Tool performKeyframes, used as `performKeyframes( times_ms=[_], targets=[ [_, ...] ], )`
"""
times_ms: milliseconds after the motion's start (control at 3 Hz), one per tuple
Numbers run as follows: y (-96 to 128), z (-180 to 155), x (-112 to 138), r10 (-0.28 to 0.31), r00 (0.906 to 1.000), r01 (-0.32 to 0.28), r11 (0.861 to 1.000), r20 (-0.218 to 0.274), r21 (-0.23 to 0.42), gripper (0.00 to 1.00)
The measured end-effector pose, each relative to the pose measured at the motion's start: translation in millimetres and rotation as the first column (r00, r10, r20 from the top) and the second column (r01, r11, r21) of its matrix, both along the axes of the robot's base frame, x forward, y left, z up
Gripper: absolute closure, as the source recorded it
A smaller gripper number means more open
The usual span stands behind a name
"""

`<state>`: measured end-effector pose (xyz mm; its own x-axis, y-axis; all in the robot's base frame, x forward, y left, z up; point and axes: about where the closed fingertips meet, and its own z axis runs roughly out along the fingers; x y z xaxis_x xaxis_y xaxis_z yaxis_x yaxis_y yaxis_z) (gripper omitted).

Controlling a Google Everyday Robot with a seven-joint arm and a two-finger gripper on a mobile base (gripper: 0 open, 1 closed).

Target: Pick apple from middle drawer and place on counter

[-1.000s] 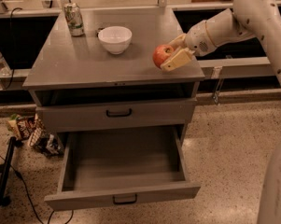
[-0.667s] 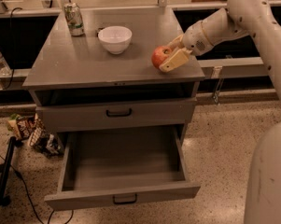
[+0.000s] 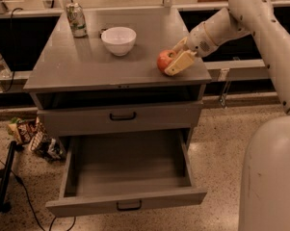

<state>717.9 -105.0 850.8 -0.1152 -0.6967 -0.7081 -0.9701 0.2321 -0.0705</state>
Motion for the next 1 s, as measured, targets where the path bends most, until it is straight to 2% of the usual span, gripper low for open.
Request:
performKeyframes(
  times_ms=[333, 667, 1000],
  targets=[
    [1.1, -3.6, -0.1, 0.007, 0.9999, -0.008, 1.000, -0.013, -0.019, 0.00],
    [1.2, -4.1, -0.2, 0.008, 0.9999, -0.009, 1.000, -0.015, -0.023, 0.00],
    [-18.4, 9.0, -11.8, -0.030, 0.9995, 0.030, 1.000, 0.010, -0.007, 0.00]
  ],
)
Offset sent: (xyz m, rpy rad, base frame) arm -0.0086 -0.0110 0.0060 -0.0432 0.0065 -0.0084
